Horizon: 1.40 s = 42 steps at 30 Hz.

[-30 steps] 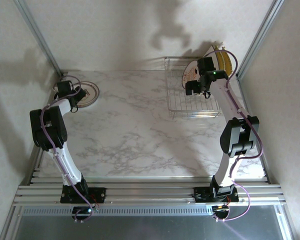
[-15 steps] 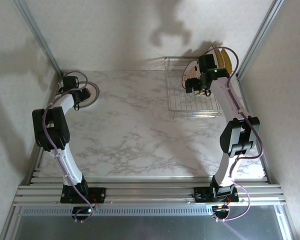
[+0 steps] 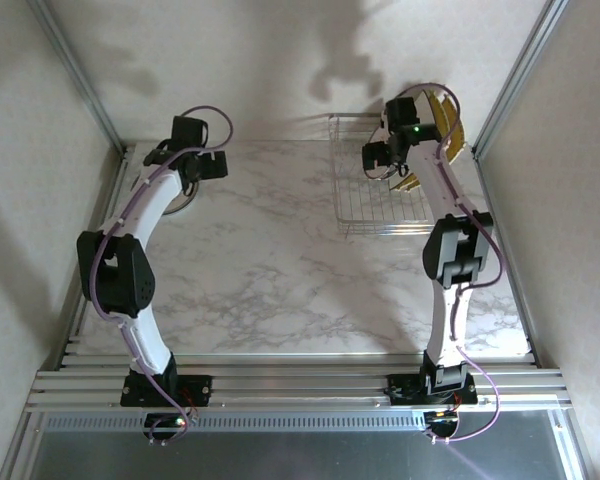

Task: Unload the plates from the dish rack

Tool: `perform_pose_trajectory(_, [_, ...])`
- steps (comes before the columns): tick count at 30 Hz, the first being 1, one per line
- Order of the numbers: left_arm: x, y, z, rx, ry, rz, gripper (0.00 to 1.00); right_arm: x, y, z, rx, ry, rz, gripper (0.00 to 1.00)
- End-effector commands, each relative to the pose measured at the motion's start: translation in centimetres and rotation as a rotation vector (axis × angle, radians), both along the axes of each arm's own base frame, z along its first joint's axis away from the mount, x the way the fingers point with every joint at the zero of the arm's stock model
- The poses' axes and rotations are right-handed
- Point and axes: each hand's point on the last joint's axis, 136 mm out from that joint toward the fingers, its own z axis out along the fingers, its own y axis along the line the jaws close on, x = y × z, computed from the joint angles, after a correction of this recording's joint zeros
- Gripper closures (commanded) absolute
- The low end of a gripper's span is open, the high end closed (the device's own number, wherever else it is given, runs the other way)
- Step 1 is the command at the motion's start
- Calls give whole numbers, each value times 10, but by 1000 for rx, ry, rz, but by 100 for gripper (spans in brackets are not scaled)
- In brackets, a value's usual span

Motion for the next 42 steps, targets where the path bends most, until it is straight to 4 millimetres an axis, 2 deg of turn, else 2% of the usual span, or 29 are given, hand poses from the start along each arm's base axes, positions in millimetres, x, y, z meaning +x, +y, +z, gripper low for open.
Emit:
perform_pose_trajectory(1, [-15, -7, -23, 39, 123, -32, 0, 24, -8, 7, -24, -48, -13, 1])
perform_pose_trajectory(6, [-15, -17, -28, 12, 118, -51, 1, 48, -13, 3, -39, -77, -40, 1])
perform_pose_trajectory(10, [-13, -21, -30, -2, 113, -61, 1, 58, -16, -1, -38, -92, -54, 4])
perform_pose_trajectory(18, [-14, -21, -35, 7, 136, -66, 0, 81, -13, -6, 0, -139, -58, 18])
perform_pose_trajectory(24, [-11, -21, -36, 5, 129, -67, 0, 86, -9, -9, 21, -149, -55, 28])
perform_pose_trajectory(27, [-9, -24, -39, -3, 136, -73, 0, 86, -9, -10, 24, -147, -57, 35])
perform_pose_trajectory(31, [-7, -24, -41, -3, 136, -72, 0, 85, -9, -12, 22, -140, -63, 57])
perform_pose_trajectory(36, [-7, -26, -40, -10, 120, -83, 1, 78, -16, -4, 6, -136, -112, 77])
perform_pose_trajectory(42, [-9, -25, -43, -9, 126, -79, 0, 67, -17, 5, -8, -129, -136, 92])
